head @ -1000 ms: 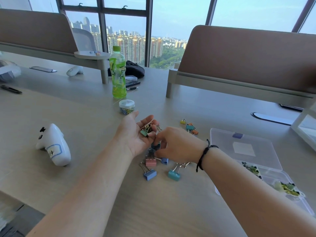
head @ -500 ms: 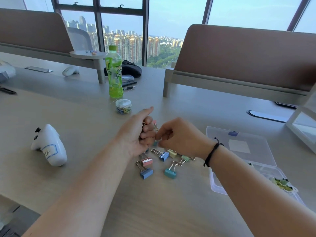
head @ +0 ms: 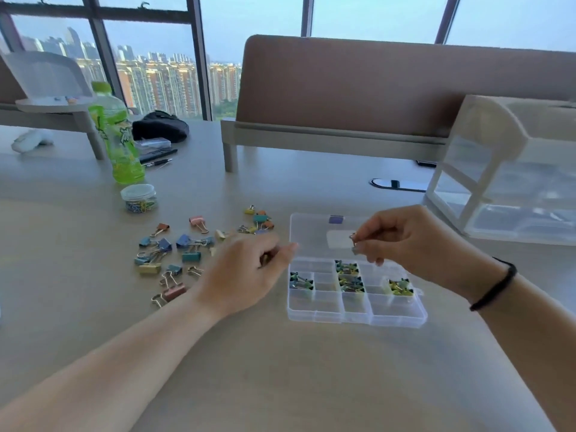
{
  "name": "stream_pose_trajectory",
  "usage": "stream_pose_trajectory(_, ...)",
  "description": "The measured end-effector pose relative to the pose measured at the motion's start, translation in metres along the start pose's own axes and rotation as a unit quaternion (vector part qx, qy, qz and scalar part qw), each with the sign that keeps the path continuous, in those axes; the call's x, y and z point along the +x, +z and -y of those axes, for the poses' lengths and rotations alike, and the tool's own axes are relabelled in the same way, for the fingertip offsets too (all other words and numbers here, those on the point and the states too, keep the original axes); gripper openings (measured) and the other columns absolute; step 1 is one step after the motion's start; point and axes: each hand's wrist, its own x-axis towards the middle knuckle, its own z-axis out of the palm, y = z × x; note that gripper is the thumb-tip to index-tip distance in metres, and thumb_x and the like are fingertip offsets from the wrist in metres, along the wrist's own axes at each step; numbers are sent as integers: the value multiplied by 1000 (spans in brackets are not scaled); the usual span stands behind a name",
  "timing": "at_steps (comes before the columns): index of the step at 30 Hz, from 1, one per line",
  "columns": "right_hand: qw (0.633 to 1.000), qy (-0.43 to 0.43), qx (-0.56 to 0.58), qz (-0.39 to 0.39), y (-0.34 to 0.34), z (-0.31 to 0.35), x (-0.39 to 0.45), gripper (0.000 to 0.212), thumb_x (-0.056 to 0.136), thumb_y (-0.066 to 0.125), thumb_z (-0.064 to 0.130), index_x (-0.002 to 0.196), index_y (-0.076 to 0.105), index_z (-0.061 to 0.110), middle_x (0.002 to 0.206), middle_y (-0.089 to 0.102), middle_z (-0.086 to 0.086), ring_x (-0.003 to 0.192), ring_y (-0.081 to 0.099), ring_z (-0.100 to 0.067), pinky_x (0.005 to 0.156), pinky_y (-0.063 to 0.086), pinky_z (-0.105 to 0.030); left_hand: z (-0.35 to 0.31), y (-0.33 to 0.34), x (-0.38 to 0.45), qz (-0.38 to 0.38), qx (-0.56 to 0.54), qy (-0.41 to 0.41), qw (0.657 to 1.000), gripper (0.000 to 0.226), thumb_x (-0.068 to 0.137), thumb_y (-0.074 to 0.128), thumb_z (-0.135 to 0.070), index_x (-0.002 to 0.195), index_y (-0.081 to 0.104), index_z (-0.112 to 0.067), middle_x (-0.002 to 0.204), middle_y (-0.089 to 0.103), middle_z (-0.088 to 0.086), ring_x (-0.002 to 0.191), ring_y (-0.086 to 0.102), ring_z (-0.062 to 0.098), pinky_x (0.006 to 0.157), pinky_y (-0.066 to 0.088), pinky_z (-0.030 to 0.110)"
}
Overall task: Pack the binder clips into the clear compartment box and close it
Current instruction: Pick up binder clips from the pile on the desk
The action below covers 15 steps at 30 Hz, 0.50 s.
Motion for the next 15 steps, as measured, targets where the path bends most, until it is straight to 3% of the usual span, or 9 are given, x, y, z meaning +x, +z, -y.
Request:
stream_pose_trajectory(4, 1000, 17, 21, 12, -13, -15, -20, 5, 78, 80, 16, 81, 76, 19, 74, 74, -4, 61, 62, -18, 68, 55, -35, 9, 12, 14, 1, 87, 50, 995, 51, 96, 55, -36, 57, 22, -34, 43, 25, -8, 42, 29, 7, 43, 28, 25)
stream_pose_trajectory(7, 998, 2, 22, 57, -4, -18, -26, 9, 76, 82, 17, 82, 75, 20, 71, 72, 7, 57, 60, -12, 63, 53, -24, 6, 15, 26, -23, 106, 29, 994, 50, 97, 50, -41, 55, 26, -28, 43, 27, -4, 41, 33, 17, 43, 32, 29)
stream_pose_trajectory(9, 997, -18, -21, 78, 5, -20, -28, 9, 77, 82, 18, 82, 75, 22, 69, 69, 14, 56, 55, -2, 59, 47, -15, -3, 20, 35, -34, 79, 8, 996, 51, 97, 48, -43, 55, 29, -22, 44, 29, -2, 42, 31, 20, 44, 32, 32)
stream_pose_trajectory(12, 992, -52, -88, 69, 13, -22, -29, 7, 80, 78, 20, 81, 75, 27, 72, 68, 19, 58, 53, -1, 57, 43, -12, -24, 31, 49, -32, 5, -28, 999, 57, 99, 45, -47, 58, 40, -8, 48, 42, 10, 46, 39, 24, 51, 36, 39)
stream_pose_trajectory(13, 991, -60, -100, 66, 14, -22, -29, 7, 81, 77, 21, 81, 76, 27, 71, 67, 19, 60, 54, -2, 58, 41, -10, -32, 36, 54, -26, -17, -37, 999, 58, 100, 46, -45, 60, 45, -3, 51, 47, 13, 49, 43, 24, 53, 38, 38)
stream_pose_trajectory(15, 985, -79, -136, 65, 13, -22, -31, 6, 83, 75, 23, 82, 76, 29, 71, 66, 20, 65, 56, -5, 64, 37, -6, -45, 43, 59, 0, -50, -45, 998, 54, 101, 50, -37, 65, 52, 3, 48, 42, 3, 45, 38, 14, 50, 34, 29)
